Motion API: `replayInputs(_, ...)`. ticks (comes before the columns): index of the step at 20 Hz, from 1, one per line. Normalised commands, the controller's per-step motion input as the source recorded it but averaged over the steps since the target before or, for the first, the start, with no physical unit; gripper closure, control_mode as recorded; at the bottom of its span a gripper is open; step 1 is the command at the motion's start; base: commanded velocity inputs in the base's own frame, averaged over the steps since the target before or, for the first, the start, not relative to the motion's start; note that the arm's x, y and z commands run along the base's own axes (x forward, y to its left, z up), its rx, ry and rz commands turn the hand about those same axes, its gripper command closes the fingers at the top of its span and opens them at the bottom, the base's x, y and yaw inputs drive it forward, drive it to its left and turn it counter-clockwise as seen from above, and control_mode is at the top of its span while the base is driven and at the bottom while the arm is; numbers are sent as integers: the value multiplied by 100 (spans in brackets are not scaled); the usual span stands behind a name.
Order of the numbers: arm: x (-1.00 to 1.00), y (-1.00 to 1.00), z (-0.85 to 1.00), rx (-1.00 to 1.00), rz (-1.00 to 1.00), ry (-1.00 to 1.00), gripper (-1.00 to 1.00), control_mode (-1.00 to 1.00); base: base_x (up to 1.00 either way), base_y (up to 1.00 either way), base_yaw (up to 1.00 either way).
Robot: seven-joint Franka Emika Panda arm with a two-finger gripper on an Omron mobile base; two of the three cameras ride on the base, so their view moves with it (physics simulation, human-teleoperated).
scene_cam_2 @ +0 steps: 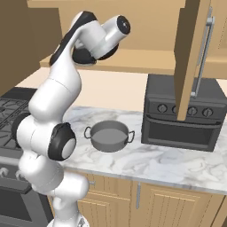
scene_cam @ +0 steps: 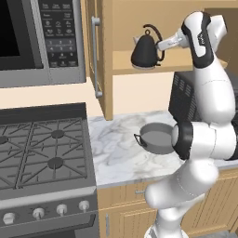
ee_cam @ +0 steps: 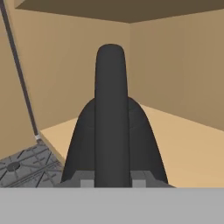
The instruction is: Pick the kettle from the cabinet and place it on a stove burner. Then pick the pot from the counter and place it on another stove burner. Finally, turn both burners on.
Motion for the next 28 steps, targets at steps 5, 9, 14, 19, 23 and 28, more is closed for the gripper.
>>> replayInputs(5,-38,0,0,0,0,0,100,-100,0,0,0)
replayInputs(9,-40,0,0,0,0,0,100,-100,0,0,0)
replayInputs(14,-39,0,0,0,0,0,100,-100,0,0,0)
replayInputs(19,-39,0,0,0,0,0,100,-100,0,0,0)
replayInputs(23,-41,0,-1,0,0,0,100,-100,0,0,0)
replayInputs(28,-40,0,-5,0,0,0,100,-100,0,0,0)
